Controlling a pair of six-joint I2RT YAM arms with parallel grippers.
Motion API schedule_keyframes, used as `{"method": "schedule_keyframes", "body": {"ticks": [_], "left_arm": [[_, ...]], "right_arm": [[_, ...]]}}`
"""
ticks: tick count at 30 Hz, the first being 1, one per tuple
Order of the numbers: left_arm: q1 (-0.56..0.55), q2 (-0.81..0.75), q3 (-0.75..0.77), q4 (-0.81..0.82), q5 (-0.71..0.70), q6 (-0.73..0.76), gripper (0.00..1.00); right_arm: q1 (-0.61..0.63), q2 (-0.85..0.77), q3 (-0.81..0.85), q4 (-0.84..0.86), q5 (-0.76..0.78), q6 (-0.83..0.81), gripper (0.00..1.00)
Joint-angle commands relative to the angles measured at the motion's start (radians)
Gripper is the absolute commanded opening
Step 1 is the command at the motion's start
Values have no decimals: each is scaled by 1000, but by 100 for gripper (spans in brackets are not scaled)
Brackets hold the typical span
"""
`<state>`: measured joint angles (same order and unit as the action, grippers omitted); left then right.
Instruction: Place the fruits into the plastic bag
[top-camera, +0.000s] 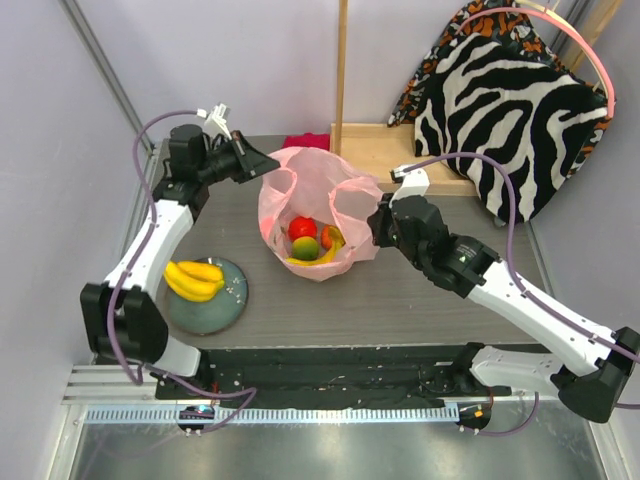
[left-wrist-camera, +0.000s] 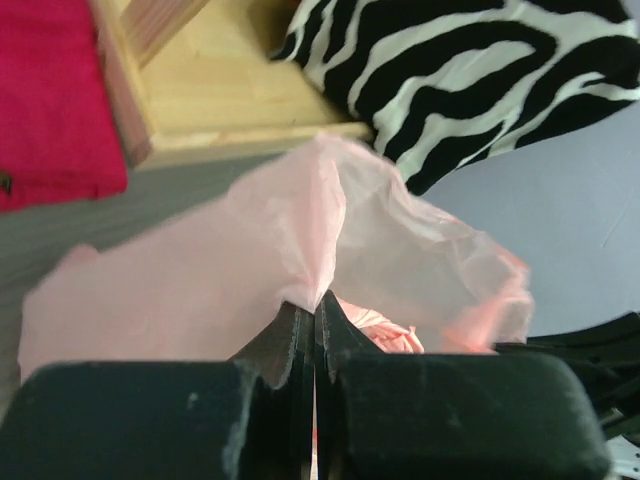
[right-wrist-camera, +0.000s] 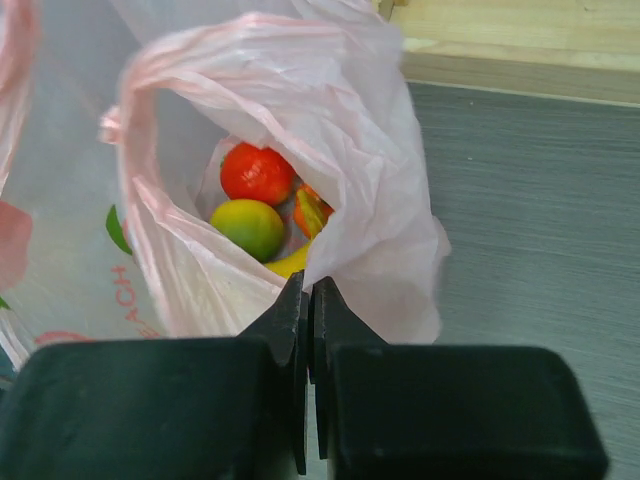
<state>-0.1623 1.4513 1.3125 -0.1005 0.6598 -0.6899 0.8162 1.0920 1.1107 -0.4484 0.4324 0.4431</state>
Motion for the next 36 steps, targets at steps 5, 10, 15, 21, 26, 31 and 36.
{"method": "schedule_keyframes", "body": {"ticks": [5, 10, 15, 21, 26, 31, 36], "left_arm": [[18, 18, 83, -172, 0, 137, 12], [18, -37, 80, -284, -162, 234, 54], [18, -146, -4, -324, -340, 323, 84], [18, -311, -102, -424, -719, 360, 97], [35, -385, -206, -516, -988, 232, 100], [158, -431, -315, -556, -1007, 60, 100], [264, -471, -421, -568, -1000, -31, 100]], "right_arm": [[0, 0, 8, 79, 37, 2, 1], [0, 12, 8, 108, 37, -12, 1], [0, 12, 3, 131, 32, -15, 1], [-2, -4, -15, 163, 9, -30, 1], [-3, -17, -28, 174, 2, -56, 1], [-11, -26, -40, 174, -15, -75, 1], [-25, -40, -51, 175, -55, -76, 1]]}}
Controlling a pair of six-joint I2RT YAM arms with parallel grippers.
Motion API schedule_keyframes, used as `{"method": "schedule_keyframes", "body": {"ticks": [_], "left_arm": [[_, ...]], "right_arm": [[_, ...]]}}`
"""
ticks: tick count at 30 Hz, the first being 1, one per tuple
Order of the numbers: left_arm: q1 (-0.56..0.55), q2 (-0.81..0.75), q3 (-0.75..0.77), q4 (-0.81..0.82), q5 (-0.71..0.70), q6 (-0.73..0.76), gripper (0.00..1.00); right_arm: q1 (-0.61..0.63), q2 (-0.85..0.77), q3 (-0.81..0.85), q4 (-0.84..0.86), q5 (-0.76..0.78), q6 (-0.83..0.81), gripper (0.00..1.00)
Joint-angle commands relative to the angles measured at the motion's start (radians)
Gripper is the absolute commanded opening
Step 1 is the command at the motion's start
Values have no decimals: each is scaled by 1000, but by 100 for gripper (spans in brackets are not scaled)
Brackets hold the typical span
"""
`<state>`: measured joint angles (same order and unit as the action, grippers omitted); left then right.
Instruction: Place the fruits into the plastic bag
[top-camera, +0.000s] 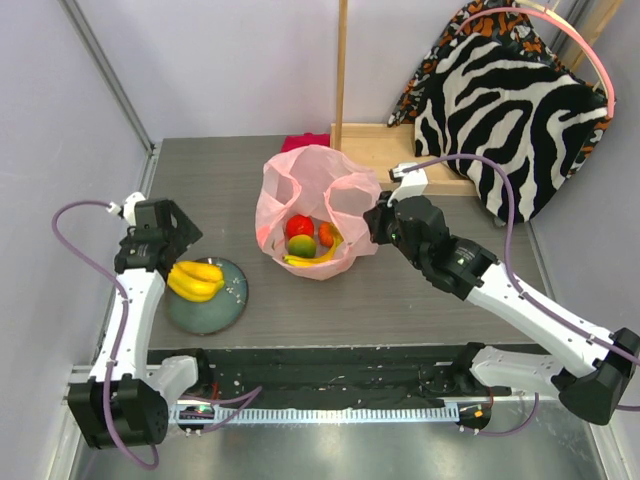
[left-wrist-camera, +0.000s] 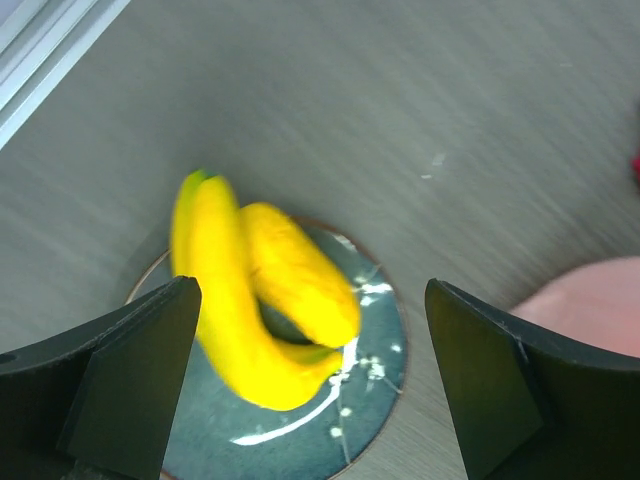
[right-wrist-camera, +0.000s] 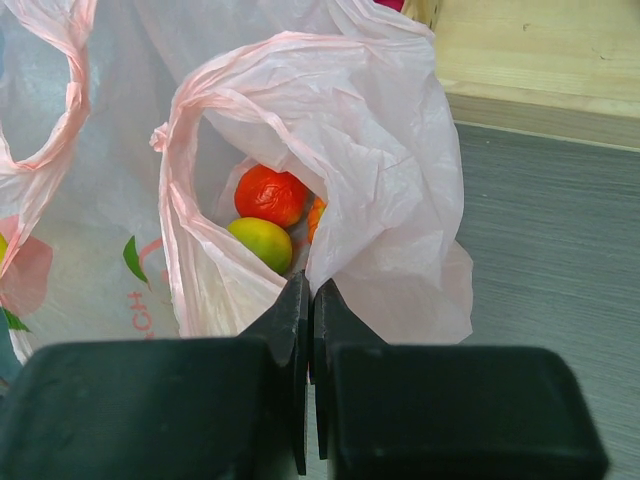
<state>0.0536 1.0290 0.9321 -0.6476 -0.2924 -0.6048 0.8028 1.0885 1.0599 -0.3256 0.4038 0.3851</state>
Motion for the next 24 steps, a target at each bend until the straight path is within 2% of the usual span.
{"method": "schedule_keyframes", "body": {"ticks": [1, 4, 8, 15, 18, 22, 24], "left_arm": [[54, -59, -50, -29, -68, -124, 100], [90, -75, -99, -34, -70, -156, 100], [166, -67, -165, -4, 16, -190, 99], [221, -40, -231, 48, 101, -222, 87], [227, -24, -240, 60, 107, -224, 80], [242, -10, -253, 60, 110, -227, 77], [249, -15, -265, 63, 110, -231, 73]], "right_arm": [[-14, -38, 0, 54, -29, -18, 1], [-20, -47, -12, 62, -40, -18, 1], [-31, -50, -29, 66, -57, -17, 1], [-51, -49, -43, 76, -76, -14, 1], [-57, -49, -47, 80, -85, -9, 1], [-63, -47, -51, 83, -92, -8, 1], [-68, -47, -52, 85, -98, -8, 1]]}}
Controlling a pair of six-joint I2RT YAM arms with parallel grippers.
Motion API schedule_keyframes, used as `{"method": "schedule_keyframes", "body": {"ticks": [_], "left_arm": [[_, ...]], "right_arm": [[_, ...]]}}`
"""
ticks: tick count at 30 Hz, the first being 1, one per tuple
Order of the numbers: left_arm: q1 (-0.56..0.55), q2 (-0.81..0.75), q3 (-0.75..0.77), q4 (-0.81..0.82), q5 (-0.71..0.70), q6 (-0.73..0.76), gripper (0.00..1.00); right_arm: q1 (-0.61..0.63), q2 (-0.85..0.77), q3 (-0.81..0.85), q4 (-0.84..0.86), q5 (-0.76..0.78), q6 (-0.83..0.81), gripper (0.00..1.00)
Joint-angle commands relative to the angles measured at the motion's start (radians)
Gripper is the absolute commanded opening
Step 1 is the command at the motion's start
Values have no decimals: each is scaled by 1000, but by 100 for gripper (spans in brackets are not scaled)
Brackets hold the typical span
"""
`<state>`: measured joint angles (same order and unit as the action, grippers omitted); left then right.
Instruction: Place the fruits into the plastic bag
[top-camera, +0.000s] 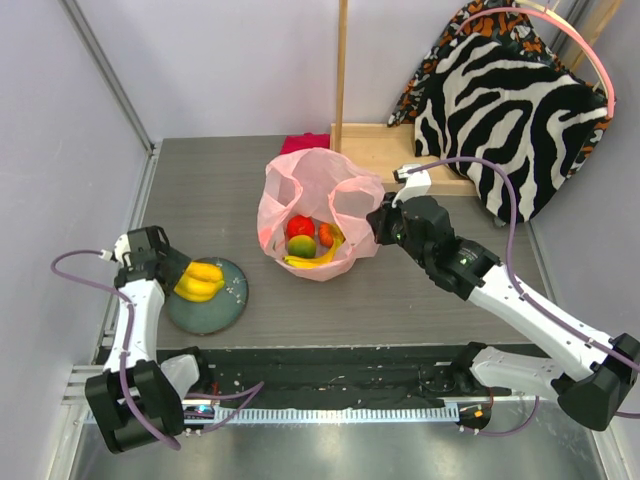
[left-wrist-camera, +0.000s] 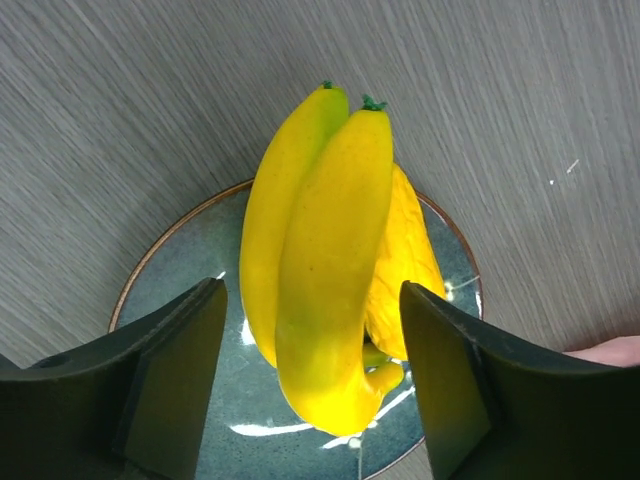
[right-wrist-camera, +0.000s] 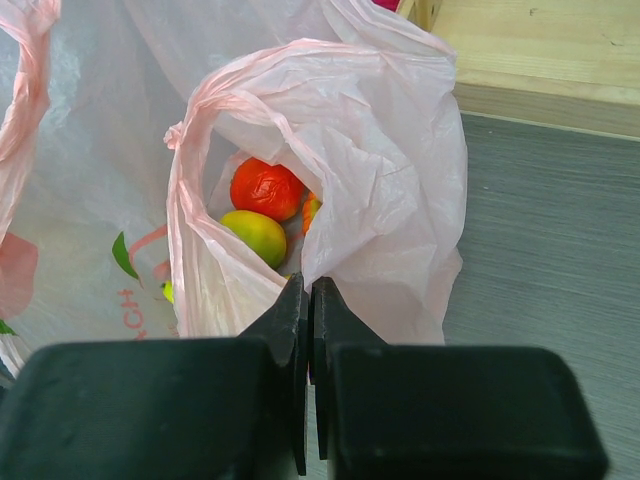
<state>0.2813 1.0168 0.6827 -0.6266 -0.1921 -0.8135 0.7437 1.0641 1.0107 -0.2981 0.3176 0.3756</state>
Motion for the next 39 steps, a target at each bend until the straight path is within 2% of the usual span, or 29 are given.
{"method": "schedule_keyframes", "body": {"ticks": [1, 8, 13, 17, 19, 25, 26, 28, 30, 34, 39], "left_arm": [[22, -6, -20, 47, 10, -24, 71], [39, 5, -38, 54, 37, -24, 49], [42, -12, -34, 27, 30, -18, 43], [44, -49, -31, -1, 11, -12, 32], [44, -61, -26, -18, -3, -9, 31], [44, -113, 8, -70, -53, 25, 19], [44, -127, 17, -76, -66, 28, 14], [44, -161, 31, -94, -104, 39, 10], [45, -182, 49, -110, -133, 39, 0], [44, -247, 78, -99, -149, 40, 0], [38, -244, 158, 27, -18, 151, 0]], "right_arm": [[-10, -23, -3, 59, -12, 2, 1], [-17, -21, -15, 65, -23, 2, 1], [-24, -23, -20, 70, -28, 2, 1], [-30, -26, -23, 76, -35, -1, 1], [-33, -26, -24, 76, -41, -1, 1], [-40, -29, -27, 80, -51, -1, 1], [-40, -29, -27, 80, -52, -3, 1], [-41, -30, -29, 80, -57, 0, 1], [-41, -32, -29, 82, -58, 0, 1], [-43, -32, -31, 82, -60, 3, 1], [-43, -32, -35, 83, -63, 13, 1]]}}
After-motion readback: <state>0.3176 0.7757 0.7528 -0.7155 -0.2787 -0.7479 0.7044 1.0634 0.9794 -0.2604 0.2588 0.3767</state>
